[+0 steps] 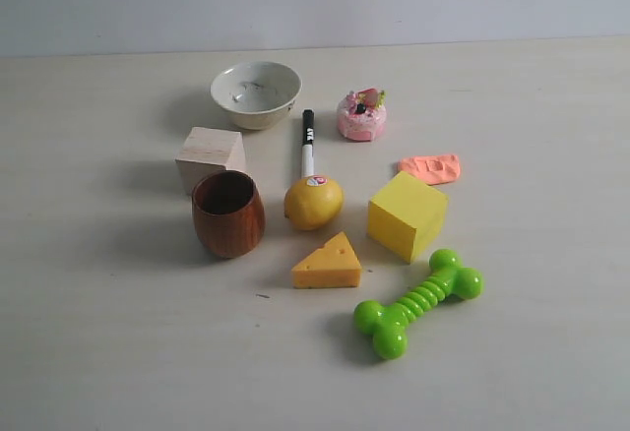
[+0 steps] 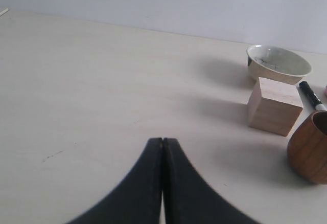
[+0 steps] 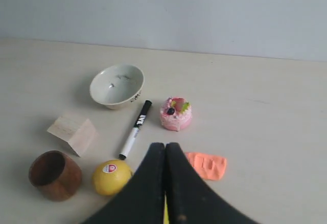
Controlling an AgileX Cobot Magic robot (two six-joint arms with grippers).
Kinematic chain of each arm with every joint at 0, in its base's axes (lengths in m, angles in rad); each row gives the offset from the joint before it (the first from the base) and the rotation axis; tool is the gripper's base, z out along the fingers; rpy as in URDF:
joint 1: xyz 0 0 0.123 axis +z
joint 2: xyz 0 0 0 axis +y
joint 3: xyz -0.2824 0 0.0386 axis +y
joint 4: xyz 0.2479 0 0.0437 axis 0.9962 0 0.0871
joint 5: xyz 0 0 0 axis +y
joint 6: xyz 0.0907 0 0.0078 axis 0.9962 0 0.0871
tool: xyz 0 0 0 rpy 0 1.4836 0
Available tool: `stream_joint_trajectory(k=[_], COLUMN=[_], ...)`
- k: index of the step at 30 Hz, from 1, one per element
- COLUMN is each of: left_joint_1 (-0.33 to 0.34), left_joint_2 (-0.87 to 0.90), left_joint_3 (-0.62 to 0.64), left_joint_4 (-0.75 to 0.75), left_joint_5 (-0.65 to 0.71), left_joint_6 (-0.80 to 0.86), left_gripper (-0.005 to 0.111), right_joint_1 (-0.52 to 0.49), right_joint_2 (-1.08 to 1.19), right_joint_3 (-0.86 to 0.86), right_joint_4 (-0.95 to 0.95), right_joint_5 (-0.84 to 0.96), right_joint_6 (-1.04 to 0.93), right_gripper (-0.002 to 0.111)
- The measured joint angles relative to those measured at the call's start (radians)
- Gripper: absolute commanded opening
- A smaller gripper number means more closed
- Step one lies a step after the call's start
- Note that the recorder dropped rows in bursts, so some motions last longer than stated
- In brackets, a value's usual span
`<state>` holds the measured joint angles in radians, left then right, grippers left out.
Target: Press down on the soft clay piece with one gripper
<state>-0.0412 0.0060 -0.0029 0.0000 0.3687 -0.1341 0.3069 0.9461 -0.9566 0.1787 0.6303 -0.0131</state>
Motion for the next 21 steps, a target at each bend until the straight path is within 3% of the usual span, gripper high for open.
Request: stream_joint_trajectory(k=[3,8,15,21], left_joint_1=[0.0,0.0,0.0,0.0], left_joint_2=[0.0,0.0,0.0,0.0], left_joint_3=[0.0,0.0,0.0,0.0], left_joint_4=[0.0,0.0,0.0,0.0], left_joint_5=[0.0,0.0,0.0,0.0], left_joint_6=[0.0,0.0,0.0,0.0], left_gripper=[0.0,0.0,0.0,0.0], right_joint_1=[-0.056,-0.294,-0.48,-0.495], right_joint_2=[-0.044,-0.251,-0.553,-0.675], right_joint_3=[0.027,0.203,0.441,0.553], right_joint_4=[-0.014,-0.017,-0.017,-0.017], right_joint_5=[0.009,-0.011,-0.082,-0.136], right_joint_6=[-0.002,-0.035,-0.085,-0.085], right_gripper=[0.0,0.0,0.0,0.0])
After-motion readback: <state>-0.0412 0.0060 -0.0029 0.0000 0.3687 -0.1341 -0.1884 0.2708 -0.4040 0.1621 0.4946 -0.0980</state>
